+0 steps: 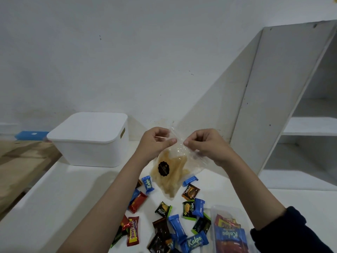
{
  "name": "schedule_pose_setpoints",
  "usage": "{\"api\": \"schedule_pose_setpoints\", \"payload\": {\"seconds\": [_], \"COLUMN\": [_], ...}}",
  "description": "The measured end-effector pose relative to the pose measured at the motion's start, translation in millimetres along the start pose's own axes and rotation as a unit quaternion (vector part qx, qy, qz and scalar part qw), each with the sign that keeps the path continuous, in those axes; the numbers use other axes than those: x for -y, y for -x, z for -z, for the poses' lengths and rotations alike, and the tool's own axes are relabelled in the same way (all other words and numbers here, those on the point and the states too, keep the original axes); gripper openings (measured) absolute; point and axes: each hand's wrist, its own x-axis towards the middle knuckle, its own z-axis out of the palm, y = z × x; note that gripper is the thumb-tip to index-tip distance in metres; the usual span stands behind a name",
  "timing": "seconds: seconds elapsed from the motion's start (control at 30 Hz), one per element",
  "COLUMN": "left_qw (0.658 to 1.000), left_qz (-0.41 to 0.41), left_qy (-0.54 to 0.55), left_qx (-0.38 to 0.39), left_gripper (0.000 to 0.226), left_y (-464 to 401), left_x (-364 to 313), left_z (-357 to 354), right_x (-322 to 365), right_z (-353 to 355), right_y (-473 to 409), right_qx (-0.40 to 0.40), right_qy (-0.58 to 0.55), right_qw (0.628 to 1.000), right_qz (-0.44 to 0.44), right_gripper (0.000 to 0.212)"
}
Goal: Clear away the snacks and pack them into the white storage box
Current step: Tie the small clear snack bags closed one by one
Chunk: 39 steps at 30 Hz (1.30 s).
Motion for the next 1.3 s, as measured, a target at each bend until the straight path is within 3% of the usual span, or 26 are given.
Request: {"api": "schedule_pose_setpoints", "payload": {"seconds": [0.1,0.27,0.4,0.5,0.63,0.93,1.07,1.2,1.3], "left_qw": [0.997,0.986,0.986,0.989,0.983,0.991,0.991,0.989,0.985], "left_qz": [0.046,0.122,0.152,0.135,0.125,0.09,0.079,0.084,0.104], "left_qy": [-0.036,0.051,0.068,0.062,0.131,0.098,0.1,0.11,0.131], "left_qx": [-0.052,-0.104,-0.016,-0.014,0.01,0.031,0.042,0.046,0.031], "left_gripper": [0.034,0.045,0.036,0.022,0.008,0.015,0.003,0.006,0.009], "left_y": [5,12,18,17,20,19,20,22,26], "left_x": [5,3,-4,-2,3,9,9,9,13], "left_z": [-10,-18,-27,-26,-20,-15,-11,-6,-1], "right_x": [-12,-26,-32,-36,-40,-39,-39,-44,-51], "right_z": [-10,-15,-22,-25,-23,-34,-37,-41,-46], "right_y": [0,0,-2,-2,-3,-7,-7,-7,-5], "right_qx": [-0.029,-0.07,-0.054,-0.044,-0.052,-0.074,-0.058,-0.033,-0.029], "right_qy": [-0.037,-0.058,-0.071,-0.096,-0.132,-0.148,-0.184,-0.229,-0.219], "right_qw": [0.999,0.995,0.995,0.992,0.986,0.977,0.97,0.958,0.966], "right_qz": [-0.023,-0.035,-0.054,-0.061,-0.087,-0.133,-0.149,-0.168,-0.133], "right_gripper": [0.01,0.013,0.014,0.01,0.007,0.027,0.025,0.021,0.02]}}
